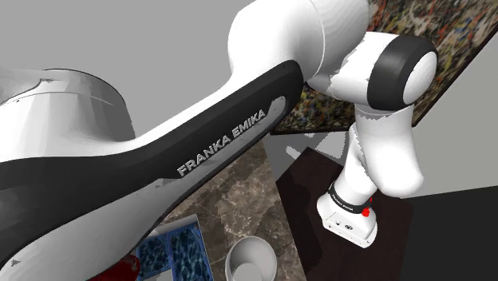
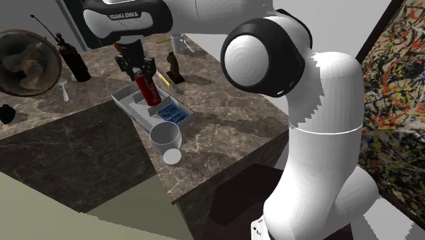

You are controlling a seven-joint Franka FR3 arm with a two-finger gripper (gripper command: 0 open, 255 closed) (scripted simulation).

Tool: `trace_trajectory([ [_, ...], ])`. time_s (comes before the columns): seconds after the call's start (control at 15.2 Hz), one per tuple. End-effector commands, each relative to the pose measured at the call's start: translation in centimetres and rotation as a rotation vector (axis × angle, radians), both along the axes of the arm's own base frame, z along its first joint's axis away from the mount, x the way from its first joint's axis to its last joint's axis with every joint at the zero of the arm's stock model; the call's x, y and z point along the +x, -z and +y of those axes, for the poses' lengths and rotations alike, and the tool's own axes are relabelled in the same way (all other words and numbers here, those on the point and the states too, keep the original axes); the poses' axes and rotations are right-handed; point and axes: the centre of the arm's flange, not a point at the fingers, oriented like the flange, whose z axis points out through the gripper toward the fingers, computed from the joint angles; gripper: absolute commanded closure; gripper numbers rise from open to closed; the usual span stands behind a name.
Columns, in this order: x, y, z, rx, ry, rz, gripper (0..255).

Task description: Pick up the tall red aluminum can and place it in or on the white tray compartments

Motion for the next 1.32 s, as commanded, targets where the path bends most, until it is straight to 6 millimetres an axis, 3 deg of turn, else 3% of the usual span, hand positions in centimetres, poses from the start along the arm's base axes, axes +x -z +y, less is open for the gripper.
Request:
trace_trajectory([
  [0.0,-0.2,1.0,0.2,-0.011,-0.003,0.009,255],
  [0.4,-0.2,1.0,0.2,-0.011,-0.003,0.009,255],
  [0.46,-0.2,1.0,0.2,-0.011,-0.003,0.009,0],
  [0.79,-0.2,1.0,0.2,-0.011,-0.002,0.009,0],
  [1.06,-0.2,-4.0,0.2,-0.011,-0.002,0.009,0],
  [1.25,-0.2,-4.0,0.2,-0.011,-0.002,0.009,0],
])
